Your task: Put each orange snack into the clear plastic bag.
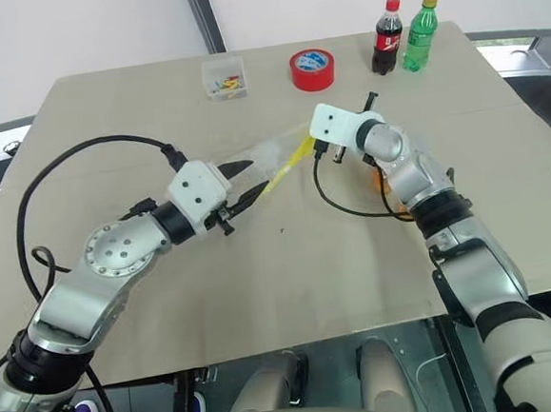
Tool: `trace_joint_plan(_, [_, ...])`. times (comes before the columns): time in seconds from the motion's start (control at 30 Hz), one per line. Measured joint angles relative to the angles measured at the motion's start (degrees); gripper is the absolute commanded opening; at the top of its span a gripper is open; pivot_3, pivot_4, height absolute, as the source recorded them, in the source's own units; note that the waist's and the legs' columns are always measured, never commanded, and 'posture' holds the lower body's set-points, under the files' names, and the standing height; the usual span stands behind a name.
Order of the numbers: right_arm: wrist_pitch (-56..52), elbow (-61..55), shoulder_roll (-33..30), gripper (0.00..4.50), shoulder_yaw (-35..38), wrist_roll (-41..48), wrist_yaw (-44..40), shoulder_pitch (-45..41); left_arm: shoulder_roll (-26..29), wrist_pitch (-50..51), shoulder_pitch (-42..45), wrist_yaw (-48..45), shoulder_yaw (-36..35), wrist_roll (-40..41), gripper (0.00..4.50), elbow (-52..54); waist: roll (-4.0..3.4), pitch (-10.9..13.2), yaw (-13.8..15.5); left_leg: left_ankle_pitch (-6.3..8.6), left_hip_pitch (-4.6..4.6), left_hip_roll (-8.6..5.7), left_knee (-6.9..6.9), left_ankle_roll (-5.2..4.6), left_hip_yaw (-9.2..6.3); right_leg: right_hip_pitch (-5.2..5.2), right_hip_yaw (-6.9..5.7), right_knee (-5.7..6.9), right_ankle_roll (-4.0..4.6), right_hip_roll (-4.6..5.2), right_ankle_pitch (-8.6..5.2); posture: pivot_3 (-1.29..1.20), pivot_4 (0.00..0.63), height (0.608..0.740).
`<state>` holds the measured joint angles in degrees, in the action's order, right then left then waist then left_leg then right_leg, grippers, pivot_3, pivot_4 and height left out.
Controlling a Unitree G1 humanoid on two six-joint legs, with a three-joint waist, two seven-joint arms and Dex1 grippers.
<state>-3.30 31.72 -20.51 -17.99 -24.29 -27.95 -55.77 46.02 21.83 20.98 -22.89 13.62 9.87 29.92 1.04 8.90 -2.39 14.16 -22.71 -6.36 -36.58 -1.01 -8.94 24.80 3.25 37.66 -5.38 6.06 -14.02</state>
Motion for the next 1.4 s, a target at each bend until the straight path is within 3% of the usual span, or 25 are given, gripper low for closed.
trace_joint_plan(0.3, [-3.38,-1.34,1.22,0.0,-0.03,0.45,-2.84,-0.37,-3.01,-5.86,-0.7,-0.61,4.37,-15.94,2.0,-4.59,0.0,0.0,-0.13,0.0,-0.01,0.0,-0.06,0.0,0.0,0.01,0.0,0.06,0.0,-0.01,0.0,0.0,0.15,0.74])
trace_joint_plan(1.0, [-11.2,-2.46,2.73,0.0,0.01,3.17,-6.77,-2.41,-13.03,-6.48,-1.52,-5.7,4.96,-23.67,2.0,-10.37,-0.01,0.0,-0.16,0.0,-0.04,-0.01,-0.36,0.0,-0.06,0.0,-0.05,0.29,0.0,-0.02,0.01,0.0,0.15,0.74])
trace_joint_plan(1.2, [-12.29,-0.83,3.44,0.0,0.03,4.42,-6.81,-4.54,-15.75,-3.72,-1.38,-9.23,3.37,-19.69,2.0,-10.2,-0.01,0.0,-0.2,0.0,-0.05,-0.01,-0.4,-0.01,-0.07,0.0,-0.05,0.32,0.0,-0.02,0.01,0.0,0.15,0.74])
trace_joint_plan(1.4, [-11.84,3.53,3.48,0.0,0.16,5.18,-6.65,-8.23,-14.25,-3.75,0.31,-10.6,1.45,-19.88,2.0,-10.2,-0.02,-0.01,-0.17,0.01,-0.05,-0.03,-0.44,0.0,-0.09,-0.02,-0.08,0.31,0.0,0.0,0.01,0.0,0.15,0.74])
